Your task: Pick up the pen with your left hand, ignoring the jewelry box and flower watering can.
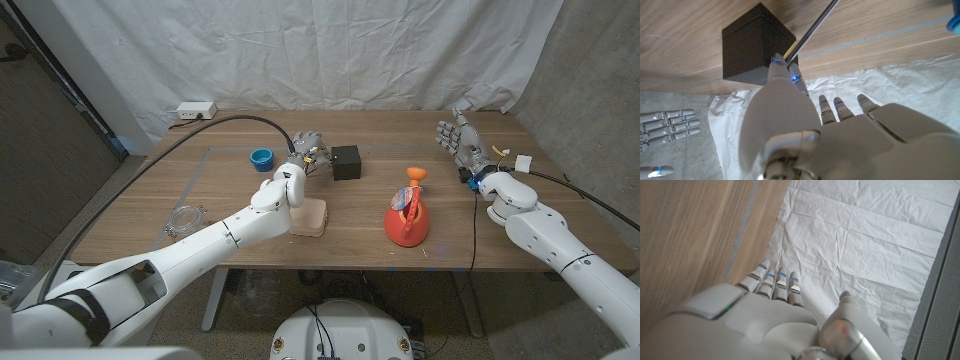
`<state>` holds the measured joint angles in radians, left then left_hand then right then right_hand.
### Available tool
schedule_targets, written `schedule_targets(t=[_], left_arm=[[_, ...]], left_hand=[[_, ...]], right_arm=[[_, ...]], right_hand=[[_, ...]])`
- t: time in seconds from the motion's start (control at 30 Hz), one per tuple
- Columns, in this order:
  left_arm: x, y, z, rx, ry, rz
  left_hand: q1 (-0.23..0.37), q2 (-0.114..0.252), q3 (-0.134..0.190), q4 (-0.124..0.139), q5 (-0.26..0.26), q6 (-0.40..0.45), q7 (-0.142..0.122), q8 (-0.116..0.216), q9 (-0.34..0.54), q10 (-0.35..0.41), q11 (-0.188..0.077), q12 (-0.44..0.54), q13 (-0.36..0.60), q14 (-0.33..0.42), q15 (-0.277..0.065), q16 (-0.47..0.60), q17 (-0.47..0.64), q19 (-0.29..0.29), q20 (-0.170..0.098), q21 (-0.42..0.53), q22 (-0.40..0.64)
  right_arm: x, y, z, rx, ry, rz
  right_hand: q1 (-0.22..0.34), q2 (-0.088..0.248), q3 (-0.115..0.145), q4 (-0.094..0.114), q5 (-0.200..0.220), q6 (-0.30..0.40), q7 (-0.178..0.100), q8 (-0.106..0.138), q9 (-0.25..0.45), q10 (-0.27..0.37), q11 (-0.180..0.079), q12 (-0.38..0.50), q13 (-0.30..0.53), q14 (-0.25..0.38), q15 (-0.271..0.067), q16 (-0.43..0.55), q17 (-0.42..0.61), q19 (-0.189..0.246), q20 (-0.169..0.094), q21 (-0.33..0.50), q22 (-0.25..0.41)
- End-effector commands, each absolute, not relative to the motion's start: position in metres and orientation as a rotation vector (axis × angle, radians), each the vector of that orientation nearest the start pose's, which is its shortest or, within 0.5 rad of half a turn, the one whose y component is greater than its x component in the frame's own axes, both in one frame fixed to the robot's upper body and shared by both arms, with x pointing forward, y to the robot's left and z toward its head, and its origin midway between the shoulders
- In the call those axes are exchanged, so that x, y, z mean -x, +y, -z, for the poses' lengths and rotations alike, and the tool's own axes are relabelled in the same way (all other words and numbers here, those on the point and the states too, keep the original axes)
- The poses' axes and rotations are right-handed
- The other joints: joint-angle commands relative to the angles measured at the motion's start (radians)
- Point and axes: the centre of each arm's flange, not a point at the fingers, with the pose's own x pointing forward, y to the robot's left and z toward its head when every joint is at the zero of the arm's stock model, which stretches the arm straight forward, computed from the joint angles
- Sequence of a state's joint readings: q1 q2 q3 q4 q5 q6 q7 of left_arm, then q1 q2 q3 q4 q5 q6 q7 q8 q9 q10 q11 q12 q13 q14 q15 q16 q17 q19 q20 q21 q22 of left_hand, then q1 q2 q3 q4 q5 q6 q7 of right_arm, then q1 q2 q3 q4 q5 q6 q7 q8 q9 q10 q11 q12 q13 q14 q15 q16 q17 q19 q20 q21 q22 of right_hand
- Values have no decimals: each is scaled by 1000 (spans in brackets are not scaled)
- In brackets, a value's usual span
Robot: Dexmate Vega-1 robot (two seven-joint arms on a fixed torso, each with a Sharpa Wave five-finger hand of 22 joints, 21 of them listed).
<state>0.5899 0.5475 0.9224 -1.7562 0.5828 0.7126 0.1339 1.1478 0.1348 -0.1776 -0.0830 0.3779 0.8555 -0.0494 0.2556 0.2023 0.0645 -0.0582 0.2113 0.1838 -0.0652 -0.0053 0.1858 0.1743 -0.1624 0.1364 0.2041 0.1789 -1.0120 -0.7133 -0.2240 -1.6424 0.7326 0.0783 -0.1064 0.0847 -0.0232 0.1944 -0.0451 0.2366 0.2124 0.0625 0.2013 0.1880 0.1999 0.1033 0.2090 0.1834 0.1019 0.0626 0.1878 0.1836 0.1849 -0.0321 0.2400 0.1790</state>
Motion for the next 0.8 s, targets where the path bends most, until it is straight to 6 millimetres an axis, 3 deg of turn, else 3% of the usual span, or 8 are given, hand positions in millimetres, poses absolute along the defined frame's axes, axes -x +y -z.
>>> schedule_targets(t=[0.03,0.8], left_arm=[[-616,110,-17,-1328,-509,-191],[-614,104,-18,-1313,-531,-195]], left_hand=[[9,12,6,1,-4,28,2,10,5,17,-7,6,2,11,-6,11,5,8,4,7,2],[32,15,13,-4,-16,124,7,34,2,59,-31,10,2,50,-33,12,6,29,8,8,2]], right_arm=[[-599,-342,-1,-5,-538,-115],[-596,-348,1,-10,-541,-104]], right_hand=[[-2,5,-3,-1,5,3,-4,-4,4,5,8,3,2,2,6,2,4,7,0,-3,4],[-2,6,-6,-2,5,3,-7,-4,4,4,8,2,2,2,6,1,4,8,2,-7,4]])
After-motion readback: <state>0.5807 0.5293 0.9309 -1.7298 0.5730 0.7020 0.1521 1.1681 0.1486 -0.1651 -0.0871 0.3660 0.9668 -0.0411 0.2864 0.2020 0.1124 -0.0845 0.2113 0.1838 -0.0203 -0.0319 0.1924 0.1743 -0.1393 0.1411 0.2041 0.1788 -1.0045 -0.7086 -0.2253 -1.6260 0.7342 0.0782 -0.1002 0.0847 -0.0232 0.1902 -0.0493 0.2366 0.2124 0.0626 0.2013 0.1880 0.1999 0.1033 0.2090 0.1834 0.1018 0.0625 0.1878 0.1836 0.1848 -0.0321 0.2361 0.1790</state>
